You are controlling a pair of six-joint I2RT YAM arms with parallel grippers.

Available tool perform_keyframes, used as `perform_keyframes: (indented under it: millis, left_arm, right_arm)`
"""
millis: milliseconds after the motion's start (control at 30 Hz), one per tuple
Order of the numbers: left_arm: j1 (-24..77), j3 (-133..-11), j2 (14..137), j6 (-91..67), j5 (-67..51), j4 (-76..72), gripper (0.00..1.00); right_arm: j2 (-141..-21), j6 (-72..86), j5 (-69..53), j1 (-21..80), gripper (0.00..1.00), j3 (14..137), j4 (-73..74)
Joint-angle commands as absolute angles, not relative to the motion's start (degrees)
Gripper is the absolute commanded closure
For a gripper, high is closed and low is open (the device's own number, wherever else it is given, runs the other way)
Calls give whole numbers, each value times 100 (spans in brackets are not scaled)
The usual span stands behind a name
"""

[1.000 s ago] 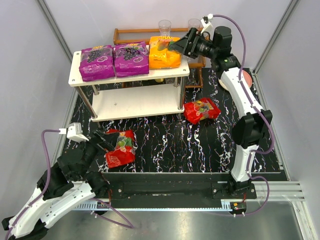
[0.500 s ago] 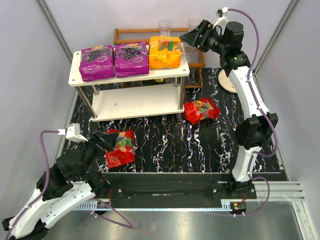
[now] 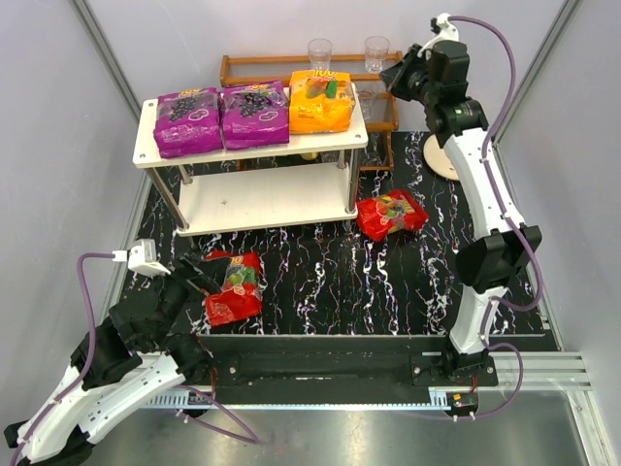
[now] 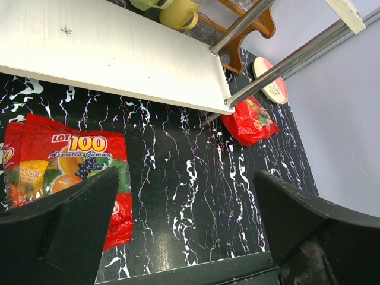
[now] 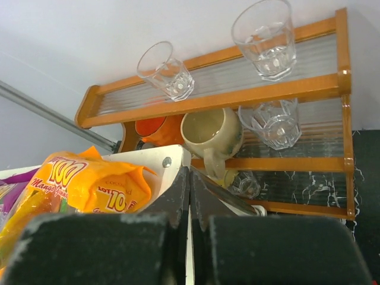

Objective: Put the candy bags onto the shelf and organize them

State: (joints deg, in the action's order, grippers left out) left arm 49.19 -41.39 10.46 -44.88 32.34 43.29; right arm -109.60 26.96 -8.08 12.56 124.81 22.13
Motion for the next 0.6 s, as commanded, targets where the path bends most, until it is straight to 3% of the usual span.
perform_keyframes:
  millis: [0, 567]
  left_arm:
    - [4904, -4280, 1046, -4491, 3305, 4148, 1]
    - [4913, -4219, 862, -4535, 3349, 4254, 1]
  right_arm:
    - [-11188, 2189, -510, 1634, 100, 13007, 2390]
    - [-11918, 2074, -703, 2189, 100, 13746, 2663]
